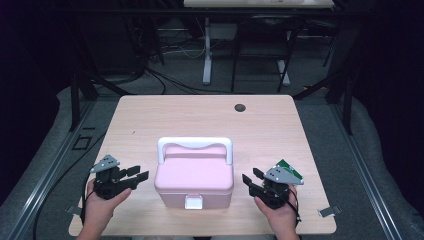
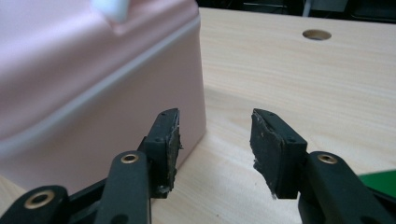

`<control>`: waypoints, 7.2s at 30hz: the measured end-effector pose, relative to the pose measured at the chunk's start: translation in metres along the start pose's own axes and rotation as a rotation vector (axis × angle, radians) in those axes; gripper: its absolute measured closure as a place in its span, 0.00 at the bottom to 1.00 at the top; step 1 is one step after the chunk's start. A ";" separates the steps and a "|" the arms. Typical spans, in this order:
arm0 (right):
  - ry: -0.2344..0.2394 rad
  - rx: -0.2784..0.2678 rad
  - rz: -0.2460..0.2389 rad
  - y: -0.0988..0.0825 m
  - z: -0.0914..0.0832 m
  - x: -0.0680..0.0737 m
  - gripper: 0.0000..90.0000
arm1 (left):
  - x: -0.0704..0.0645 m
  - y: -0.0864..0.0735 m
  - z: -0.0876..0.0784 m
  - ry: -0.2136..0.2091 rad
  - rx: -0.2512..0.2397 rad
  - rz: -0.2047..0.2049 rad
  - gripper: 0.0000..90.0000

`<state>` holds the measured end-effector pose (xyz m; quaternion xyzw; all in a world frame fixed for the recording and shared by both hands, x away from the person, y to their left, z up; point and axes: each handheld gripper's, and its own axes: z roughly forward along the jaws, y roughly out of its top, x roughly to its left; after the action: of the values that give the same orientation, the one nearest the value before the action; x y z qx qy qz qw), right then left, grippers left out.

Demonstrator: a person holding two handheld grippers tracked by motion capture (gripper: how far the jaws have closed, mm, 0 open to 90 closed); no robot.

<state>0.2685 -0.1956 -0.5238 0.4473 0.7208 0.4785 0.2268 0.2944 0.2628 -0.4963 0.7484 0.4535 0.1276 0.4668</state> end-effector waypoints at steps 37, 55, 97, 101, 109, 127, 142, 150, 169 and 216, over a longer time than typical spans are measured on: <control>0.226 -0.056 -0.025 0.069 0.030 0.028 0.57 | -0.042 0.061 0.031 -0.111 0.002 0.063 0.59; 0.166 -0.093 -0.111 0.066 0.018 0.040 0.67 | -0.049 0.054 0.018 -0.064 -0.040 0.141 0.77; 0.159 -0.121 -0.119 0.077 0.010 0.044 0.82 | -0.049 0.061 0.004 -0.065 -0.078 0.129 0.79; 0.172 -0.130 -0.117 0.076 0.011 0.043 0.82 | -0.047 0.062 -0.005 -0.081 -0.092 0.109 0.79; 0.174 -0.126 -0.115 0.079 0.010 0.042 0.82 | -0.042 0.059 -0.034 -0.073 -0.082 0.123 0.81; 0.175 -0.123 -0.100 0.081 0.010 0.041 0.82 | -0.043 0.013 -0.039 -0.140 0.047 0.135 0.99; 0.174 -0.125 -0.094 0.081 0.011 0.041 0.82 | -0.050 0.009 -0.027 -0.161 0.078 0.143 1.00; 0.176 -0.135 -0.090 0.081 0.012 0.041 0.82 | -0.060 0.011 -0.016 -0.174 0.095 0.171 0.99; 0.176 -0.160 -0.067 0.081 0.007 0.036 0.76 | -0.068 0.018 -0.007 -0.183 0.097 0.180 0.99; 0.234 -0.015 -0.152 0.027 -0.005 0.063 0.92 | -0.060 0.092 -0.013 -0.166 0.019 0.182 0.98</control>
<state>0.2451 -0.1402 -0.4907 0.3307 0.7705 0.5143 0.1803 0.3049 0.2086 -0.4001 0.7989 0.3448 0.1029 0.4820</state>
